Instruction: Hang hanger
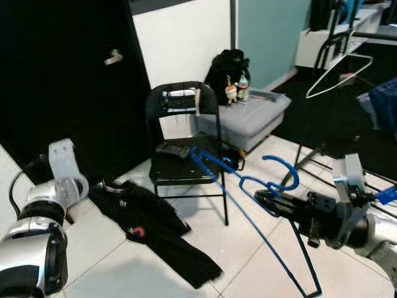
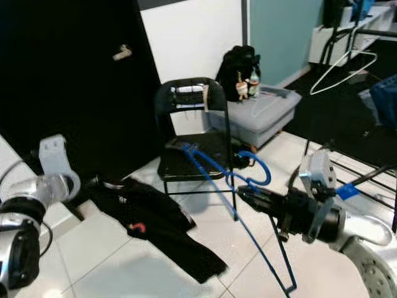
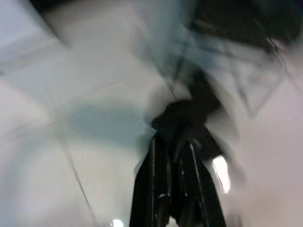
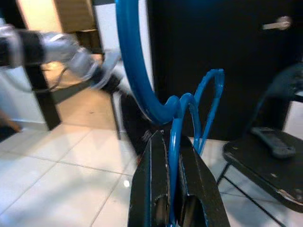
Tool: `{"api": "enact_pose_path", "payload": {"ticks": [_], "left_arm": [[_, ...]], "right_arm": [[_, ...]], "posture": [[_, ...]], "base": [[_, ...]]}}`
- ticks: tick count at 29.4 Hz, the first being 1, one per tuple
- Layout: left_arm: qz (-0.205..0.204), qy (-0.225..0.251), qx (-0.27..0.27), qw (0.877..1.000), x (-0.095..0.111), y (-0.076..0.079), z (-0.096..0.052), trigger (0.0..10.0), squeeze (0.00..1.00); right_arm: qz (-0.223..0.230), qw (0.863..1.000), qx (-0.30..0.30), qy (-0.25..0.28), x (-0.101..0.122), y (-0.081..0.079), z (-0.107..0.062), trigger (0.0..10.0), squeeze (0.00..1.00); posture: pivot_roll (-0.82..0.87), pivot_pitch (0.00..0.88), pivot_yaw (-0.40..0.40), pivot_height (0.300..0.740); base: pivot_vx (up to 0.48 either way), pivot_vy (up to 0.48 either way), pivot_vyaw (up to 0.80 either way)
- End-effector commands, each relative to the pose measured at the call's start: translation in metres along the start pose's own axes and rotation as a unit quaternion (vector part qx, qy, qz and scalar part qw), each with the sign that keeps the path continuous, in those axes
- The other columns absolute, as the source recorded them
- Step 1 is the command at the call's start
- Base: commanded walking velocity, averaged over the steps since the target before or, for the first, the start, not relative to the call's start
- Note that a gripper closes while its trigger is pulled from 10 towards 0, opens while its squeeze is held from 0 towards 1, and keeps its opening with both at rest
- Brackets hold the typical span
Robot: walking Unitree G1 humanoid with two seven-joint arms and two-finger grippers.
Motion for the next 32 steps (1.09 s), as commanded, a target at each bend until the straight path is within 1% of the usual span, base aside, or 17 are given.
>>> {"api": "enact_pose_path", "payload": {"ticks": [1, 3, 4, 5, 6, 7, 8, 9, 10, 11, 13, 15, 17, 19, 20, 29, 32], "left_arm": [[0.040, -0.056, -0.102, 0.992, -0.011, 0.037, 0.002, 10.0, 0.00], [0.107, -0.148, -0.260, 0.948, -0.036, 0.090, -0.006, 10.0, 0.00], [0.107, -0.148, -0.260, 0.948, -0.036, 0.090, -0.006, 10.0, 0.00], [0.103, -0.142, -0.319, 0.931, -0.033, 0.112, -0.010, 10.0, 0.00], [0.063, -0.088, -0.353, 0.929, -0.011, 0.132, -0.011, 10.0, 0.00], [0.063, -0.088, -0.353, 0.929, -0.011, 0.132, -0.011, 10.0, 0.00], [0.001, -0.004, -0.364, 0.931, 0.024, 0.146, -0.013, 10.0, 0.00], [-0.125, 0.103, -0.228, 0.960, 0.059, 0.120, 0.005, 10.0, 0.00], [-0.125, 0.103, -0.228, 0.960, 0.059, 0.120, 0.005, 10.0, 0.00], [-0.147, 0.111, -0.138, 0.973, 0.055, 0.097, 0.014, 10.0, 0.00], [-0.043, 0.054, -0.268, 0.961, 0.034, 0.135, 0.010, 10.0, 0.00], [-0.012, 0.059, -0.314, 0.948, 0.037, 0.148, 0.002, 10.0, 0.00], [0.036, 0.102, -0.266, 0.958, 0.052, 0.133, 0.002, 10.0, 0.00], [0.036, 0.102, -0.266, 0.958, 0.052, 0.133, 0.002, 10.0, 0.00], [0.088, 0.131, -0.252, 0.955, 0.060, 0.126, -0.002, 10.0, 0.00], [0.334, 0.213, -0.241, 0.886, 0.088, 0.128, -0.028, 10.0, 0.00], [0.375, 0.214, -0.226, 0.873, 0.089, 0.128, -0.029, 10.0, 0.00]], "right_arm": [[-0.008, 1.000, -0.008, 0.006, 0.002, 0.002, 0.003, 10.0, 0.00], [-0.013, 1.000, -0.026, 0.012, 0.004, 0.007, 0.004, 10.0, 0.00], [-0.013, 1.000, -0.026, 0.012, 0.004, 0.007, 0.004, 10.0, 0.00], [-0.015, 0.999, -0.029, 0.014, 0.005, 0.007, 0.005, 10.0, 0.00], [-0.016, 0.999, -0.033, 0.016, 0.006, 0.008, 0.005, 10.0, 0.00], [-0.016, 0.999, -0.033, 0.016, 0.006, 0.008, 0.005, 10.0, 0.00], [-0.019, 0.999, -0.040, 0.018, 0.007, 0.010, 0.005, 10.0, 0.00], [-0.023, 0.998, -0.054, 0.021, 0.008, 0.014, 0.004, 10.0, 0.00], [-0.023, 0.998, -0.054, 0.021, 0.008, 0.014, 0.004, 10.0, 0.00], [-0.024, 0.998, -0.060, 0.023, 0.009, 0.015, 0.003, 10.0, 0.00], [-0.026, 0.997, -0.070, 0.026, 0.009, 0.017, 0.002, 10.0, 0.00], [-0.028, 0.996, -0.076, 0.025, 0.009, 0.018, 0.002, 10.0, 0.00], [-0.028, 0.996, -0.081, 0.027, 0.011, 0.019, 0.000, 10.0, 0.00], [-0.028, 0.996, -0.081, 0.027, 0.011, 0.019, 0.000, 10.0, 0.00], [-0.029, 0.996, -0.083, 0.025, 0.010, 0.019, -0.001, 10.0, 0.00], [-0.033, 0.994, -0.092, 0.037, 0.017, 0.025, -0.007, 10.0, 0.00], [-0.031, 0.994, -0.096, 0.037, 0.017, 0.027, -0.007, 10.0, 0.00]], "posture": [[-0.05, 0.000, 0.173, 0.736], [-0.05, 0.000, 0.176, 0.736], [-0.05, 0.000, 0.176, 0.736], [-0.06, 0.000, 0.181, 0.736], [-0.07, 0.000, 0.185, 0.736], [-0.07, 0.000, 0.185, 0.736], [-0.07, 0.000, 0.187, 0.736], [-0.07, 0.000, 0.188, 0.736], [-0.07, 0.000, 0.188, 0.736], [-0.07, 0.000, 0.187, 0.736], [-0.07, 0.000, 0.188, 0.736], [-0.09, 0.000, 0.200, 0.736], [-0.09, 0.000, 0.193, 0.736], [-0.09, 0.000, 0.193, 0.736], [-0.09, 0.000, 0.198, 0.736], [-0.09, 0.000, 0.180, 0.736], [-0.09, 0.000, 0.179, 0.736]], "base": [[0.000, 0.000, 0.00], [0.000, 0.000, 0.00], [0.000, 0.000, 0.00], [0.000, 0.000, 0.00], [0.000, 0.000, 0.00], [0.000, 0.000, 0.00], [0.000, 0.000, 0.00], [0.000, 0.000, 0.00], [0.000, 0.000, 0.00], [0.000, 0.000, 0.00], [0.000, 0.000, 0.00], [0.000, 0.000, 0.00], [0.000, 0.000, 0.00], [0.000, 0.000, 0.00], [0.000, 0.000, 0.00], [0.000, 0.000, 0.00], [0.000, 0.000, -0.40]]}}
Point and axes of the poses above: a point about 5 cm out from each wrist's last joint towards the gripper, its own z axis pointing out of the wrist towards the gripper, its own x axis along the axis of the wrist's last joint, y = z × x, the point moved 6 cm from there along z, pointing out of the wrist towards the gripper, and after that the axes turned 2 degrees about -z, right-handed, at the moved point
